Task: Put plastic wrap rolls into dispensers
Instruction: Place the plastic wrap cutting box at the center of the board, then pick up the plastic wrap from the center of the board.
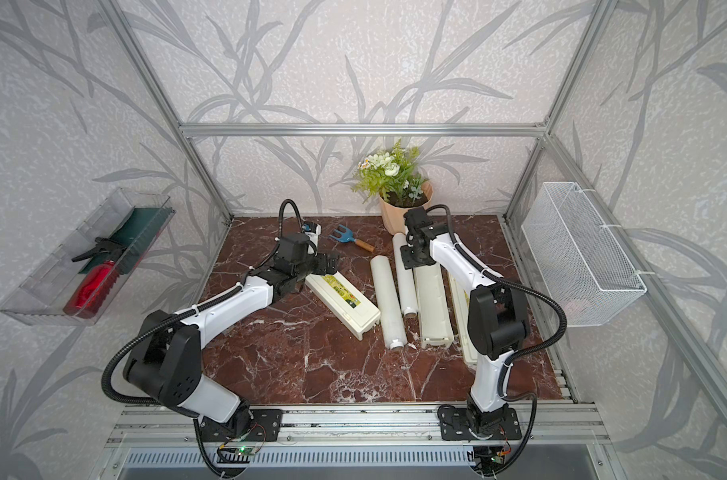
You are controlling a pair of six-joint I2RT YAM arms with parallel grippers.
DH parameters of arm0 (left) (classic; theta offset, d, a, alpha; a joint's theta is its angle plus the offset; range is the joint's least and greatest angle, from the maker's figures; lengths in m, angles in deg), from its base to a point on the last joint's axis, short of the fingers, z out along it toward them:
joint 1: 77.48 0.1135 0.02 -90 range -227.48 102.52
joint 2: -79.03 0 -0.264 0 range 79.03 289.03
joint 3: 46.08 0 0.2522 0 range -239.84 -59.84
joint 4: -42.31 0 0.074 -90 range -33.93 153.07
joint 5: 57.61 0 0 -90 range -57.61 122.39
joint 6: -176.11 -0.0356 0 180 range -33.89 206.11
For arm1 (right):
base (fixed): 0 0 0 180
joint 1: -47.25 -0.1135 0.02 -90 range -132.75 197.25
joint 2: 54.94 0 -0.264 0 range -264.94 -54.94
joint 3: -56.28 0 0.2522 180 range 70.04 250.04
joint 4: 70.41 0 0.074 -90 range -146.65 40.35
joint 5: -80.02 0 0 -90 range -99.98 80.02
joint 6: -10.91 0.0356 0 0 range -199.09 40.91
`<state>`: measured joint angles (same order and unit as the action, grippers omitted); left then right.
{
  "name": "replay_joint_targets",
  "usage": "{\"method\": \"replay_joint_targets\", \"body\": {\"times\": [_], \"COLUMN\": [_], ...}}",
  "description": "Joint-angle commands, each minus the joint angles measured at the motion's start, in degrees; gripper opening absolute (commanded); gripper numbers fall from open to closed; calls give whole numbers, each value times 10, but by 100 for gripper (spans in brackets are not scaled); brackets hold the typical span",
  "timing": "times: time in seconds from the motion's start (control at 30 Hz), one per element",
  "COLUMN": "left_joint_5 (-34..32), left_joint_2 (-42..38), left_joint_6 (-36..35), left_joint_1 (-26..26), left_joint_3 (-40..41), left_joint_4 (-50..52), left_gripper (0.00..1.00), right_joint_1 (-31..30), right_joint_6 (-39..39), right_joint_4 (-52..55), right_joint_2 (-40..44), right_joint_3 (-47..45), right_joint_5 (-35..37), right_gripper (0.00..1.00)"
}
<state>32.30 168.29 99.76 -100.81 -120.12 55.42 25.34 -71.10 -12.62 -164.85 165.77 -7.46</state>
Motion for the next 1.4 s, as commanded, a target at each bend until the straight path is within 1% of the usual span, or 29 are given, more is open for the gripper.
{"method": "replay_joint_targets", "body": {"times": [0.0,0.13,0.23,0.47,0.6,0.83,0.93,1.0,1.07,1.13,1.2,1.23,1.3,1.33,1.37], "left_joint_5": [17,14,13,12,16,20,21,19,18,19,19,19,21,22,22], "left_joint_2": [2,-1,-3,-2,4,10,10,8,6,5,3,4,4,3,3], "left_joint_6": [15,19,20,22,27,31,31,31,31,30,30,30,32,33,34], "left_joint_1": [10,14,15,17,17,17,17,17,17,17,17,17,17,17,17], "left_joint_3": [-19,-14,-11,-10,-10,-13,-14,-14,-13,-14,-13,-13,-13,-14,-13], "left_joint_4": [20,20,20,18,16,15,16,17,16,16,16,15,14,14,14], "left_gripper": [98,98,98,98,98,98,98,98,98,98,99,98,99,98,98], "right_joint_1": [-5,-17,-24,-35,-40,-45,-45,-45,-45,-45,-45,-45,-45,-45,-45], "right_joint_6": [19,27,31,44,46,59,65,68,72,72,71,71,73,74,75], "right_joint_4": [21,35,51,57,58,73,76,79,77,81,84,88,94,93,93], "right_joint_2": [-68,-122,-150,-168,-179,-230,-247,-254,-261,-270,-279,-283,-292,-295,-296], "right_joint_3": [40,83,104,103,104,134,148,157,161,168,176,180,186,186,187], "right_joint_5": [-9,4,38,85,90,95,93,93,91,86,74,69,59,55,52], "right_gripper": [51,50,50,48,53,60,60,60,55,48,47,49,57,59,59]}}
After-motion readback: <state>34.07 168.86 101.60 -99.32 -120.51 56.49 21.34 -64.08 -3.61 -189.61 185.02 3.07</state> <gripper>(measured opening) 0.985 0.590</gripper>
